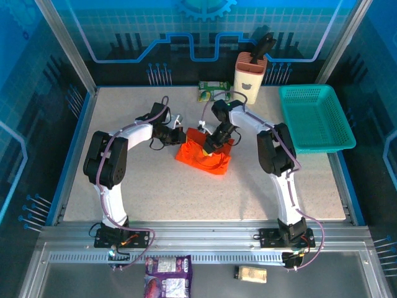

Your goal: Fold the inside-out t-shirt

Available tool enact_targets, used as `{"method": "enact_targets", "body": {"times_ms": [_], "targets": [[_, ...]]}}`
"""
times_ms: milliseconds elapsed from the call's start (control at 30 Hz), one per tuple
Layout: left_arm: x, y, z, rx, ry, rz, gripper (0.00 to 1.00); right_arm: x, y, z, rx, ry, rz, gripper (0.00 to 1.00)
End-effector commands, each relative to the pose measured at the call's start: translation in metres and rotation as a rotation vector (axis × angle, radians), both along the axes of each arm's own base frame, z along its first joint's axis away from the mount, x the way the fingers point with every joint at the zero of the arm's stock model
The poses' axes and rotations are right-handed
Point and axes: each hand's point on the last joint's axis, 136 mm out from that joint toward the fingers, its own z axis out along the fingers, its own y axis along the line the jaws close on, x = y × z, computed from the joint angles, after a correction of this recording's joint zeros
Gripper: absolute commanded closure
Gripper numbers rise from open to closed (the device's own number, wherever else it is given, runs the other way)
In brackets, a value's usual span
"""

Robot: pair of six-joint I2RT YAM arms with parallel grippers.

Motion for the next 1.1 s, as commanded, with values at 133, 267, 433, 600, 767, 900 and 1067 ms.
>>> {"method": "enact_targets", "body": {"times_ms": [133,267,433,600,767,900,1067], "targets": [[0.01,-0.012,0.053,-0.081,-0.122,-0.066,0.79,-0.048,0.026,0.039,0.018,0.039,-0.15,1.0],[0.01,-0.012,0.074,-0.08,-0.152,-0.074,0.67,-0.074,0.035,0.04,0.001,0.049,-0.161,1.0],[0.009,-0.006,0.084,-0.026,-0.166,-0.099,0.61,-0.099,0.047,0.043,-0.018,0.048,-0.134,1.0],[0.001,-0.016,0.081,-0.061,-0.123,-0.179,0.66,-0.12,0.061,0.048,-0.022,0.034,-0.061,1.0],[-0.011,-0.042,0.062,-0.098,-0.052,-0.308,0.79,-0.11,0.056,0.048,-0.055,-0.017,-0.008,1.0],[-0.015,-0.067,0.044,-0.076,-0.021,-0.425,0.81,-0.106,0.057,0.051,-0.065,-0.036,0.06,1.0],[-0.012,-0.1,0.04,-0.137,-0.035,-0.558,0.78,-0.113,0.059,0.053,-0.043,-0.022,0.104,1.0]]}}
